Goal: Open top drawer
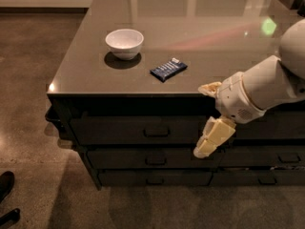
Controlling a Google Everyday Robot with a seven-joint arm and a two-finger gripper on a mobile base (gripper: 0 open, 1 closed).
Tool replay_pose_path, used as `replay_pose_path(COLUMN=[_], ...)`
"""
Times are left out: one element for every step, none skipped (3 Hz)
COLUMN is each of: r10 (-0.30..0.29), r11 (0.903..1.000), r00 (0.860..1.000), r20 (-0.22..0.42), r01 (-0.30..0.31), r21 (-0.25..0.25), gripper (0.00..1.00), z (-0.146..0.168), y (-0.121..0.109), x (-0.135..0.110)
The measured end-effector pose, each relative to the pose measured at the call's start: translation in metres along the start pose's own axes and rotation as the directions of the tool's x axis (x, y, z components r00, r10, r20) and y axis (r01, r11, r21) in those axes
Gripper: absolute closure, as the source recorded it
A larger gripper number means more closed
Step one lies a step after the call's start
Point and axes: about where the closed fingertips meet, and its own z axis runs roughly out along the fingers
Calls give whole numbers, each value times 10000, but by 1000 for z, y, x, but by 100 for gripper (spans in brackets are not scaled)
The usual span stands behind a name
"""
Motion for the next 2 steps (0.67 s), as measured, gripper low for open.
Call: replay_pose_path(r10=[-115,-567], r11=[9997,9958], r00=[9999,9983], r20=[-1,164], r01=[115,577], r21=[-213,-705], gripper=[0,0], z=[24,111], y=[0,1], x=[1,6])
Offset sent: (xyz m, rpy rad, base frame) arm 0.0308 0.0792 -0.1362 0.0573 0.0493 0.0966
